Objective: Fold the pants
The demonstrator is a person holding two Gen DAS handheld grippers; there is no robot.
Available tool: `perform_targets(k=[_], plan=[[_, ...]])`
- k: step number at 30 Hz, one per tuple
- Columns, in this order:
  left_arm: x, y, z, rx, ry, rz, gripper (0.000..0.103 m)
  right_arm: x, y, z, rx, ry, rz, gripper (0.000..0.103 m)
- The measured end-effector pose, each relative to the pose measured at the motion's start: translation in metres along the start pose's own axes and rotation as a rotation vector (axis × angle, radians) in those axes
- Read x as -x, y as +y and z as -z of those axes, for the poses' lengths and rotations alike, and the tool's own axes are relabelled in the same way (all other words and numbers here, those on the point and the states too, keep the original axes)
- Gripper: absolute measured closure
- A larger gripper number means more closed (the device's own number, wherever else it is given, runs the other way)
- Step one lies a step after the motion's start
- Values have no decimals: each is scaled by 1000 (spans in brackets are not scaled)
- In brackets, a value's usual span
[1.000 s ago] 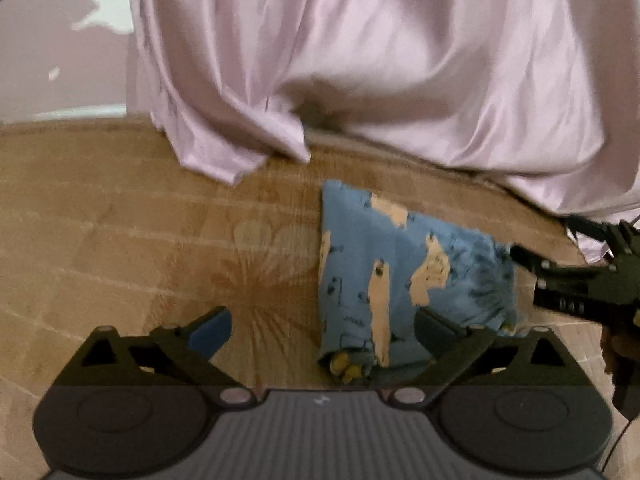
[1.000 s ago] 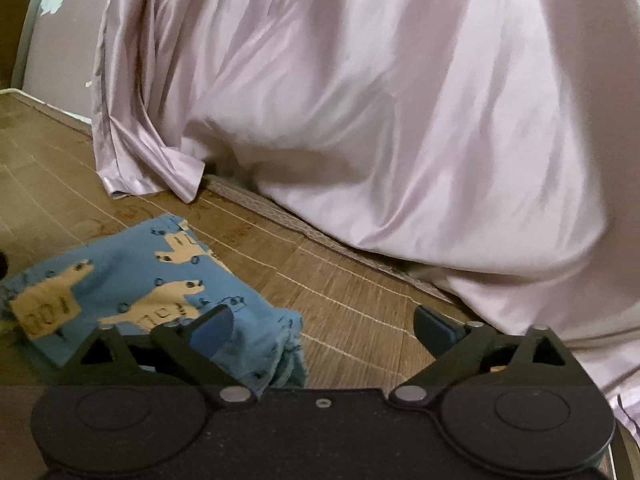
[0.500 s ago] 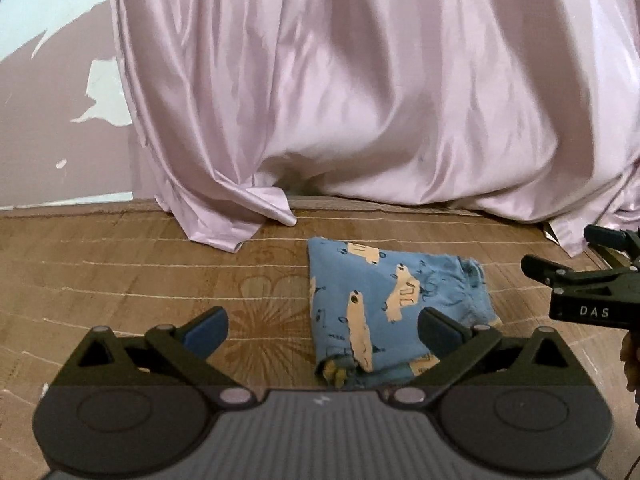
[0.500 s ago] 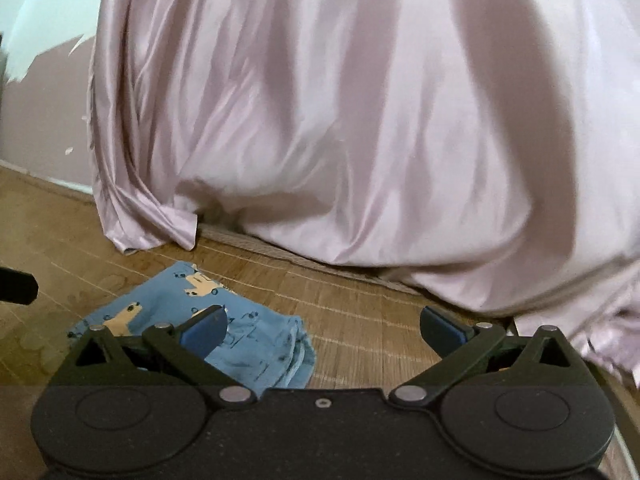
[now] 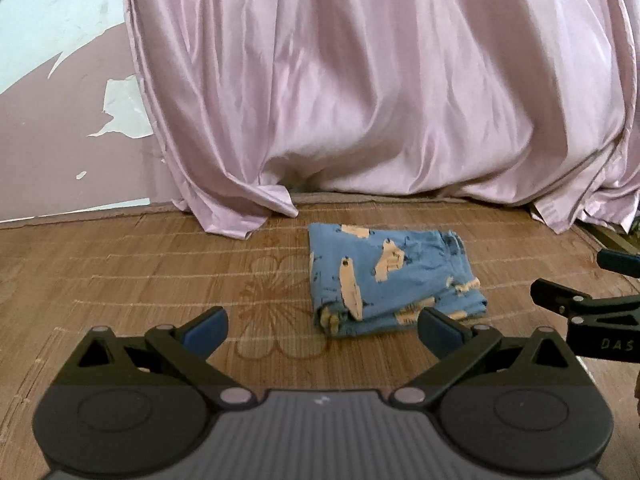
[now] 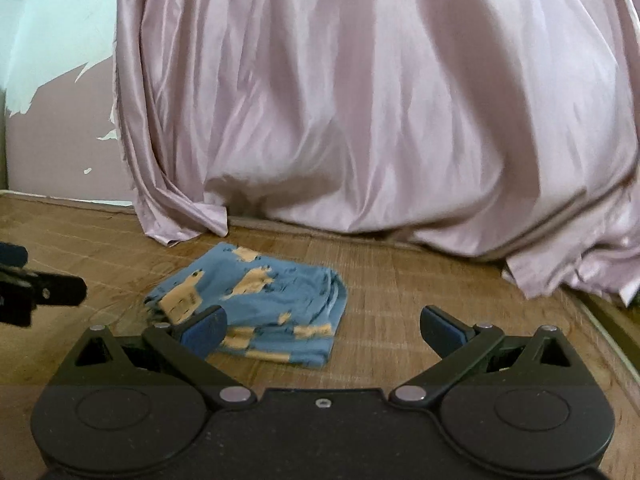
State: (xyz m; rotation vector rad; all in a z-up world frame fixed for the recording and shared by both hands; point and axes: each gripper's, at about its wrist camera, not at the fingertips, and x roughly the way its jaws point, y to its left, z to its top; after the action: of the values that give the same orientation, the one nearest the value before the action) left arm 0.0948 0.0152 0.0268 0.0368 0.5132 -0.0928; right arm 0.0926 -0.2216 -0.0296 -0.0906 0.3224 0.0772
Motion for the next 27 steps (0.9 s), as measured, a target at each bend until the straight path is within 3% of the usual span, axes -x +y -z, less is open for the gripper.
perform_targets(k=[13,27], plan=[[19,7,32,18,45,-25,0,43,5,16,-48,66,8,1],[24,15,47,43,73,-53,0,45,3,25,-96,74,25,1]])
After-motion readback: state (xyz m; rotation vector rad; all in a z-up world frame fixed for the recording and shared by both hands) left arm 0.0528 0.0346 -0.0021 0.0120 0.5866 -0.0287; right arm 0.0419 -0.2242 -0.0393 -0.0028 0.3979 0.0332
